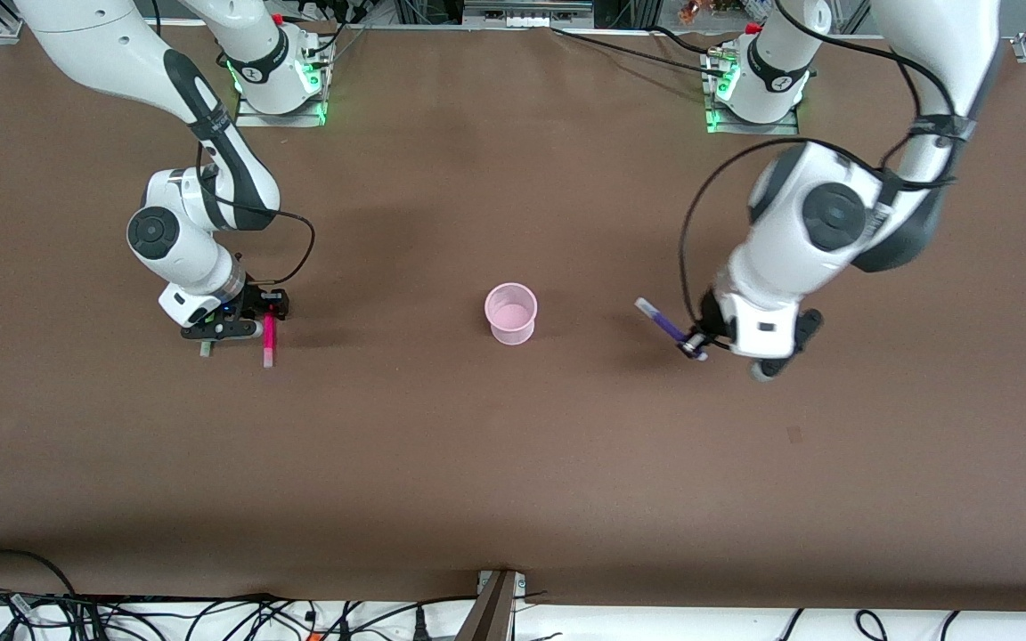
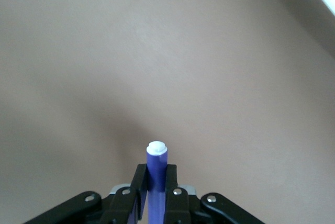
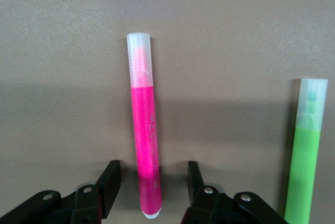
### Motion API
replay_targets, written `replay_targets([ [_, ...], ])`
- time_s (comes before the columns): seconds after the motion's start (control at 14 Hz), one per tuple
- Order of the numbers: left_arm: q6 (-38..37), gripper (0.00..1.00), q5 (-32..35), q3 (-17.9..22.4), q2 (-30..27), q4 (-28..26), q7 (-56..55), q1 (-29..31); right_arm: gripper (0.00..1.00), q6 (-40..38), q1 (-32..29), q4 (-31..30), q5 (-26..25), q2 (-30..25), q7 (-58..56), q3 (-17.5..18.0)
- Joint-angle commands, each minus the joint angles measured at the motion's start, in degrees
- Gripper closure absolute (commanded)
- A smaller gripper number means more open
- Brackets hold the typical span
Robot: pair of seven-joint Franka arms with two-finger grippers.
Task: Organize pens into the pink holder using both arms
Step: 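Carry the purple marker over the pink cup with the left gripper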
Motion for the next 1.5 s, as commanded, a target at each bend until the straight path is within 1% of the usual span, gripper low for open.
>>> replay_targets([
  [0.0, -0.65, 1.0, 9.82, 0.63, 2.2, 3.7, -15.61, -7.53, 0.51, 0.86, 0.09, -0.74, 0.93, -0.13, -0.19, -0.01],
  [0.07, -0.65, 1.0, 12.46, 0.71, 2.99, 4.66, -19.84, -9.9, 0.54, 0.86, 0.09, -0.74, 0.93, -0.13, -0.45, -0.01],
  [0.14, -0.74, 1.0, 14.57, 0.89, 3.87, 5.72, -23.1, -11.75, 0.6, 0.86, 0.09, -0.74, 0.93, -0.13, -0.89, -0.01],
  [0.29, -1.09, 1.0, 20.45, 1.15, 5.98, 8.0, -29.6, -15.71, 0.74, 0.86, 0.0, -0.74, 0.93, -0.13, -0.98, -0.01],
  [0.43, -1.09, 1.0, 27.31, 1.15, 7.65, 8.45, -35.94, -18.35, 0.88, 0.77, 0.0, -0.74, 0.93, -0.13, -0.98, -0.01],
  [0.5, -1.18, 1.0, 30.12, 1.24, 8.7, 8.97, -37.79, -19.23, 0.91, 0.68, 0.0, -0.66, 0.93, -0.22, -1.07, -0.01],
  [0.64, -1.35, 1.0, 33.39, 1.59, 10.12, 9.68, -39.47, -20.99, 0.91, -1.59, 0.0, 0.04, 0.93, -0.74, -1.07, 0.08],
  [0.79, -3.28, 1.0, 35.41, 3.69, 10.91, 10.64, -40.53, -24.58, 0.91, -7.29, 0.0, 2.93, 0.93, -0.92, -0.98, 0.08],
  [0.86, -3.37, 1.0, 36.03, 5.79, 11.7, 11.87, -41.06, -27.12, 0.92, -11.41, 0.0, 5.3, 1.19, -0.92, -0.9, 0.17],
  [0.93, -3.37, 1.0, 36.13, 8.86, 12.05, 12.92, -41.23, -30.28, 0.92, -16.15, 0.09, 8.1, 2.76, -0.92, -0.9, 0.17],
  [1.07, -3.37, 1.0, 35.95, 15.45, 12.84, 14.16, -41.41, -36.61, 0.92, -25.73, 0.18, 14.26, 7.33, -0.57, -0.99, 0.17],
  [1.14, -3.46, 1.0, 35.95, 18.09, 13.02, 14.34, -41.93, -39.43, 0.92, -29.52, 0.26, 16.81, 8.83, -0.4, -0.81, 0.17],
  [1.21, -3.81, 1.0, 36.04, 19.59, 13.11, 14.25, -42.55, -41.19, 0.92, -32.25, 0.18, 18.66, 10.15, -0.13, -0.81, 0.17],
  [1.43, -6.36, 1.0, 36.21, 20.14, 13.55, 14.34, -42.99, -43.14, 0.92, -37.88, 0.53, 23.85, 10.95, 1.36, -0.37, 0.17],
])
